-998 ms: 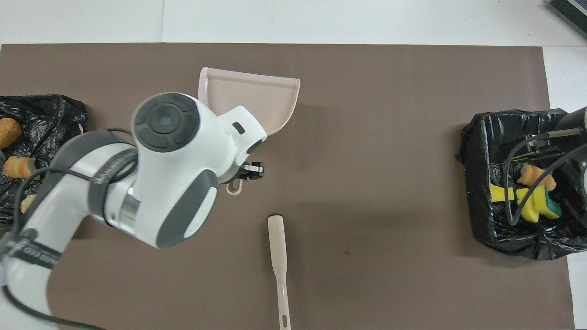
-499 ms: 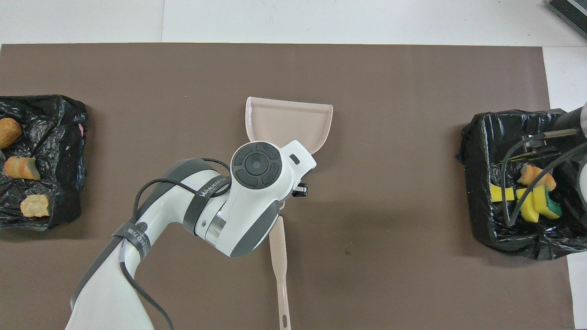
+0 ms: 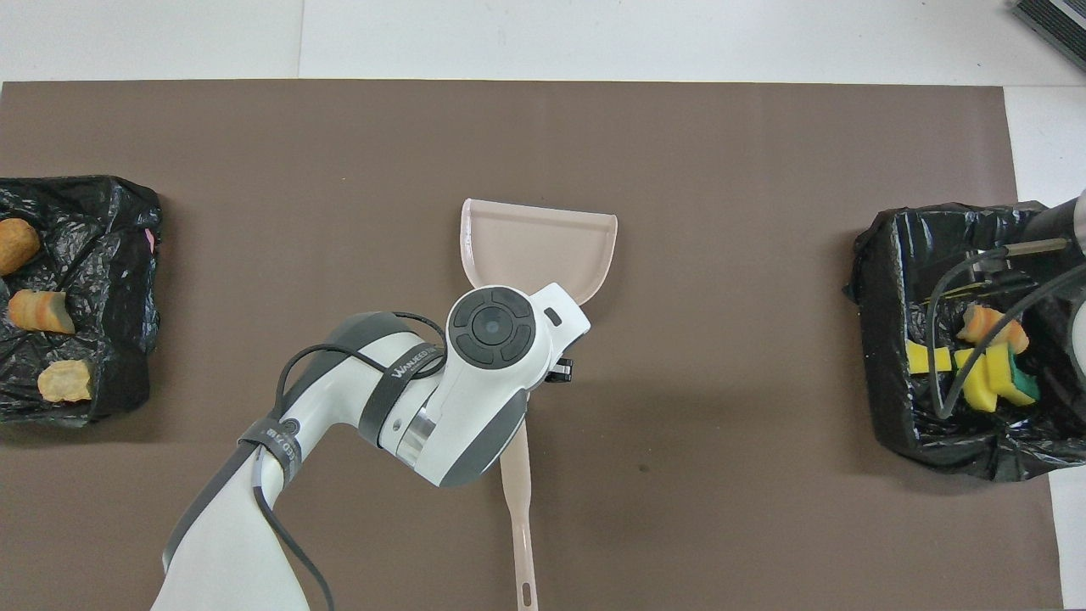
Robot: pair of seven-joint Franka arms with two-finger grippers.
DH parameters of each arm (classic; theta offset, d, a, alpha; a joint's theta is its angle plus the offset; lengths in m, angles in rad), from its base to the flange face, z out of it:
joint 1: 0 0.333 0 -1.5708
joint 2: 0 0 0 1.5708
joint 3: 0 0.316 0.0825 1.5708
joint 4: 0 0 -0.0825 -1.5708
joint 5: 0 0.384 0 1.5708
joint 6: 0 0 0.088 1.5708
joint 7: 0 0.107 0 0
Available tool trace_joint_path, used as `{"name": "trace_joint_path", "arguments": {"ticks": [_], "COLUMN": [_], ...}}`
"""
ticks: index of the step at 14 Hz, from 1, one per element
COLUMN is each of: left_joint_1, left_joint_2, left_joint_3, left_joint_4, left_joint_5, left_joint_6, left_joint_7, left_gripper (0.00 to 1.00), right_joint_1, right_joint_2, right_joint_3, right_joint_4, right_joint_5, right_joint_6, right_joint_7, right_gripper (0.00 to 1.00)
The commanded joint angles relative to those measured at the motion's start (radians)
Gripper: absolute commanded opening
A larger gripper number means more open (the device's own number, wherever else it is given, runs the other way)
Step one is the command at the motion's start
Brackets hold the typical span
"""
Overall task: Sweep and dump trash in bin
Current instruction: 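Carry the empty dustpan back and set it on the table with the left gripper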
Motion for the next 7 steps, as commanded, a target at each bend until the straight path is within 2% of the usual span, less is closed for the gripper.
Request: {"name": "trace_joint_path", "arguments": {"ticks": [1, 2, 3, 4, 7], "left_joint_1": [-0.014, -0.013, -0.011, -0.007, 0.03], "left_joint_2": [-0.017, -0.019, -0.019, -0.019, -0.065], "left_joint_3": [0.02, 0.02, 0.02, 0.022, 0.034], "left_joint_4": [-0.014, -0.009, -0.009, -0.007, -0.003], "left_joint_5": [-0.018, -0.016, -0.016, -0.016, -0.016], "left_joint_6": [-0.002, -0.015, -0.004, -0.016, -0.027], "left_joint_7": [0.001, -0.001, -0.016, -0.021, -0.03], "left_gripper": [0.24, 0.37, 0.86, 1.0, 1.0], "right_joint_1": [-0.004, -0.004, -0.004, -0.004, -0.004], "right_joint_2": [-0.004, -0.004, -0.004, -0.004, -0.004], "right_joint_3": [0.002, 0.002, 0.002, 0.002, 0.002], "right_joint_4": [-0.001, -0.001, -0.001, -0.001, -0.001], "right_joint_5": [0.016, 0.016, 0.016, 0.016, 0.016], "right_joint_6": [0.014, 0.014, 0.014, 0.014, 0.014], "right_joint_7": [0.014, 0.014, 0.014, 0.014, 0.014], "right_gripper": [1.0, 1.0, 1.0, 1.0, 1.0]}}
